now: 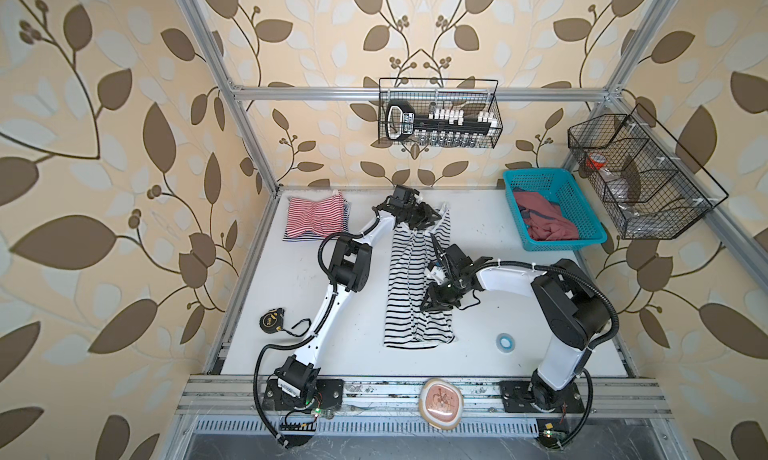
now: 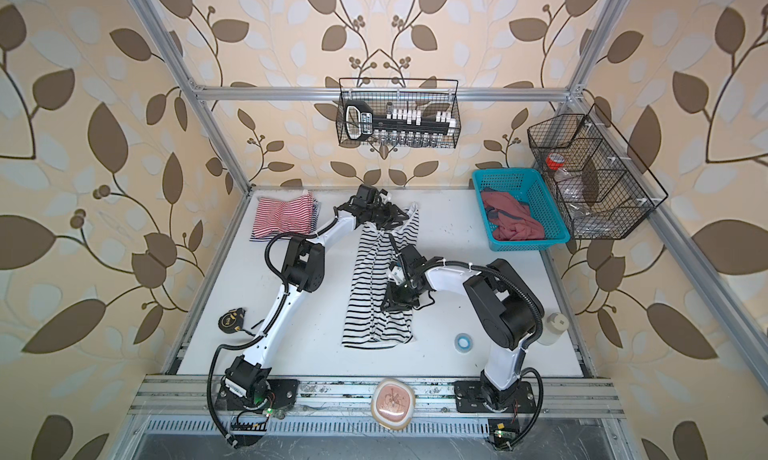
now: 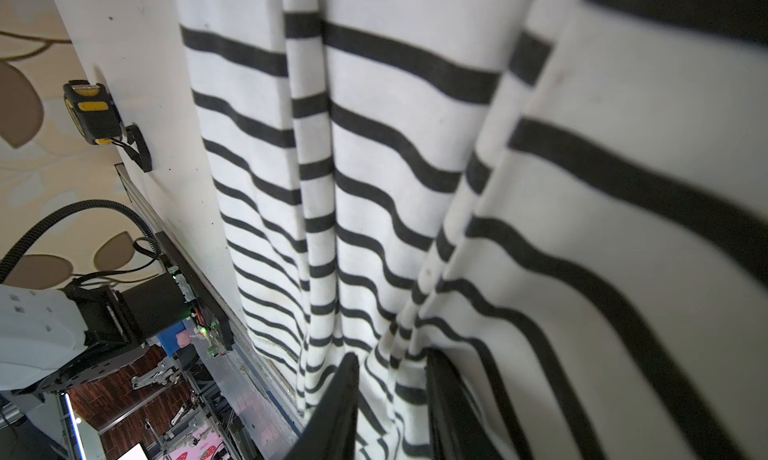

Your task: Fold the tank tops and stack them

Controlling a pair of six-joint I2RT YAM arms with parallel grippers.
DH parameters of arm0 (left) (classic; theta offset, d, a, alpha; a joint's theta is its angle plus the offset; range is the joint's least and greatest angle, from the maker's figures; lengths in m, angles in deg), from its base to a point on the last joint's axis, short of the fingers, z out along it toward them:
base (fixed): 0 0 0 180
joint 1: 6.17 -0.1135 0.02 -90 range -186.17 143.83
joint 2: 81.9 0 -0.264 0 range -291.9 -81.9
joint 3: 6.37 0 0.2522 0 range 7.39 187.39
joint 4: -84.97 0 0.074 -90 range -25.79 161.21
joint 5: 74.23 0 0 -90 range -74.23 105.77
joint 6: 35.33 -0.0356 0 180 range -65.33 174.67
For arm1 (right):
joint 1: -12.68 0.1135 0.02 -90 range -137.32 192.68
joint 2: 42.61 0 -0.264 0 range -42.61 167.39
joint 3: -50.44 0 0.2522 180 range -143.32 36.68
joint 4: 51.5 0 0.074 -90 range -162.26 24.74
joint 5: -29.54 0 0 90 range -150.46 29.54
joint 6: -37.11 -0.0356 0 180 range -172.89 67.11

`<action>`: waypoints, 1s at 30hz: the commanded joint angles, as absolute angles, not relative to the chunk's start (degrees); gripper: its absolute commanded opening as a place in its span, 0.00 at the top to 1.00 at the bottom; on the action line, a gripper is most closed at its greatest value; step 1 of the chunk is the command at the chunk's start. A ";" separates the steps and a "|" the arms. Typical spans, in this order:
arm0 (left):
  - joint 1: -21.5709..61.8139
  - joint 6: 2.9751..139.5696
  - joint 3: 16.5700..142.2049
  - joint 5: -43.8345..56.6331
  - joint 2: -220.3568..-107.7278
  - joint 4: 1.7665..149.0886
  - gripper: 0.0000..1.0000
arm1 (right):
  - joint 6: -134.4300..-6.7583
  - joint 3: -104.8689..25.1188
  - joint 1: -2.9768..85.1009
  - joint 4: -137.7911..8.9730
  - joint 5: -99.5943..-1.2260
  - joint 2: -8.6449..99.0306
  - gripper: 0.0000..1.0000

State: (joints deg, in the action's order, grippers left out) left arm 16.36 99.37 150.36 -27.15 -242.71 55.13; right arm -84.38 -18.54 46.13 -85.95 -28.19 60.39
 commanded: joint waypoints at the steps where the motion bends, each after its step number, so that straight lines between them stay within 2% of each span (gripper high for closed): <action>1: 15.59 96.55 148.54 -23.66 -235.21 54.88 0.53 | -85.40 -18.55 46.67 -89.48 -31.46 56.76 0.67; 9: 14.89 92.83 147.97 -22.04 -223.18 52.63 0.47 | -85.75 -17.61 46.03 -93.21 -36.22 42.54 0.62; 14: 14.66 81.86 145.49 -16.63 -213.02 34.68 0.47 | -84.26 -14.10 45.75 -101.43 -42.14 33.37 0.60; 18: 14.67 74.17 130.06 -4.91 -199.08 20.07 0.48 | -85.20 -6.69 45.82 -103.97 -42.96 26.86 0.70; 22: 14.88 72.58 108.99 -0.06 -184.79 15.82 0.54 | -86.98 0.66 46.21 -103.56 -42.91 22.36 0.77; 24: 15.31 72.84 99.88 1.85 -178.15 14.24 0.57 | -87.92 3.44 46.66 -102.25 -42.52 20.93 0.76; 30: 17.78 75.52 79.80 1.96 -167.64 12.06 0.62 | -88.68 7.00 47.12 -96.67 -40.59 21.19 0.62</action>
